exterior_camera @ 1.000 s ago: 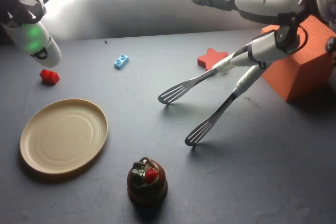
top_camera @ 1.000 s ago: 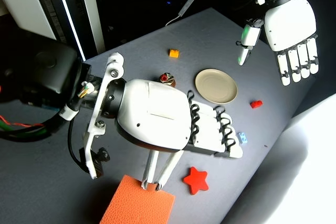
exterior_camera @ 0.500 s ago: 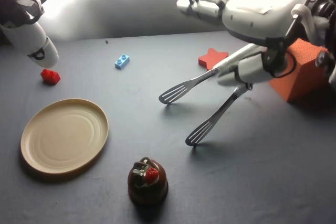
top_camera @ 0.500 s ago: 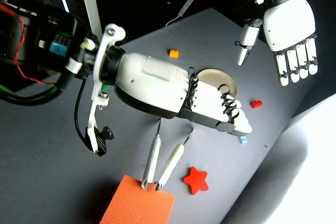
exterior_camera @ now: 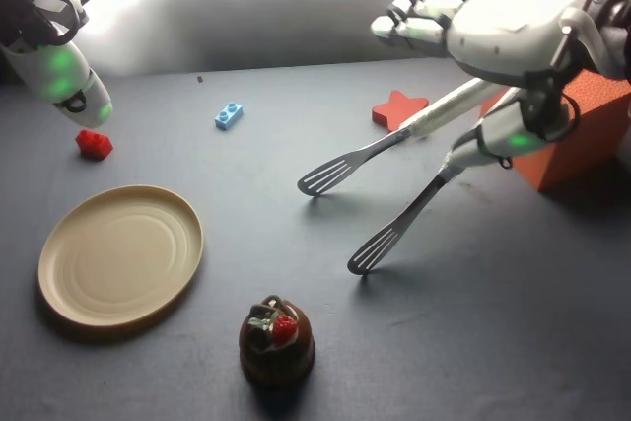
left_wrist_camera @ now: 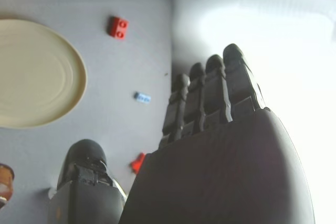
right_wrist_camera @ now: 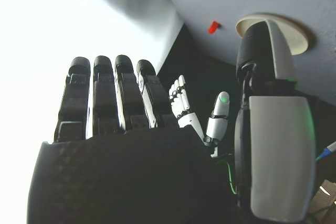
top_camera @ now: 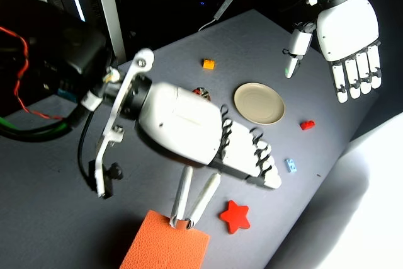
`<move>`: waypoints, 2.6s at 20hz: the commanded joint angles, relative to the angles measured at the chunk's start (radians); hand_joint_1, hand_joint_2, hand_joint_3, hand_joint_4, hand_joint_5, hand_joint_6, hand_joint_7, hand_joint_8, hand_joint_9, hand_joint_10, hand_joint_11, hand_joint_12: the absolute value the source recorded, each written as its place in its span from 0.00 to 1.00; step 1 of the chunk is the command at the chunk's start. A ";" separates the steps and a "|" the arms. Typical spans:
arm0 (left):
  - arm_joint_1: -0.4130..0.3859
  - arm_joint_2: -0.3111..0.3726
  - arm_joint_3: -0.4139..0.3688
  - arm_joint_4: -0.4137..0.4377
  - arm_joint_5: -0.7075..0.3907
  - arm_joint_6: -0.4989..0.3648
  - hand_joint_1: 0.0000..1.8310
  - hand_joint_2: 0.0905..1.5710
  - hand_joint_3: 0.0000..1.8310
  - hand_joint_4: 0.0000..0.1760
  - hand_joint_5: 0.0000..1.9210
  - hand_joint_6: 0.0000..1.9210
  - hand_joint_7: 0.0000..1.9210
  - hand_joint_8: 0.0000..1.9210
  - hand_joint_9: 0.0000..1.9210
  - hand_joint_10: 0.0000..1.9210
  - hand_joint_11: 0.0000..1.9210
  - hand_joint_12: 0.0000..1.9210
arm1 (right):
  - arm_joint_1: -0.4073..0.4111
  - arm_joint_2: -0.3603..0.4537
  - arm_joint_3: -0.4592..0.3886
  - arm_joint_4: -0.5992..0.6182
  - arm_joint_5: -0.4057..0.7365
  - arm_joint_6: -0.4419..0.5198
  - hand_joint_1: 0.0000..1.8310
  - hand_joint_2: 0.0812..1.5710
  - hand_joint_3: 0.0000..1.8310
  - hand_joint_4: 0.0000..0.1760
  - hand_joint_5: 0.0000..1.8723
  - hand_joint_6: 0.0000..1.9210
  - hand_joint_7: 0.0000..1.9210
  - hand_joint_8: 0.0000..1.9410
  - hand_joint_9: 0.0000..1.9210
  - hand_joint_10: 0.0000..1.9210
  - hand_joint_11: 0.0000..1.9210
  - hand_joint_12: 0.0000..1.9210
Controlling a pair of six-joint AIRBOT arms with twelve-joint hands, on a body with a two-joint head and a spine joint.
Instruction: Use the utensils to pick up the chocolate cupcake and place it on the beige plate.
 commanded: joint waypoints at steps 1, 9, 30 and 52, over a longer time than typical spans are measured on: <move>-0.005 0.007 0.000 0.068 -0.036 0.007 0.00 0.67 0.00 0.00 0.01 0.00 0.02 0.00 0.00 0.00 0.00 0.00 | -0.002 -0.007 0.021 -0.018 -0.008 -0.002 0.32 0.62 0.00 0.00 0.00 0.00 0.00 0.00 0.00 0.00 0.00 0.00; -0.005 0.007 0.000 0.067 -0.036 0.007 0.00 0.67 0.00 0.00 0.03 0.00 0.02 0.00 0.00 0.00 0.00 0.00 | 0.008 -0.023 0.054 -0.012 -0.087 0.002 0.32 0.65 0.00 0.00 0.00 0.00 0.00 0.00 0.00 0.00 0.00 0.00; -0.005 0.007 -0.002 0.062 -0.037 0.009 0.02 0.67 0.00 0.00 0.07 0.01 0.04 0.01 0.02 0.00 0.02 0.02 | 0.046 0.002 0.002 -0.757 -0.035 0.867 0.30 0.64 0.00 0.00 0.00 0.00 0.00 0.00 0.00 0.00 0.00 0.00; -0.002 0.007 -0.001 0.061 -0.038 0.010 0.01 0.67 0.00 0.00 0.07 0.00 0.04 0.00 0.03 0.00 0.00 0.11 | 0.129 -0.080 0.217 -1.284 -0.448 1.418 0.32 0.63 0.00 0.00 0.00 0.00 0.00 0.00 0.00 0.00 0.00 0.00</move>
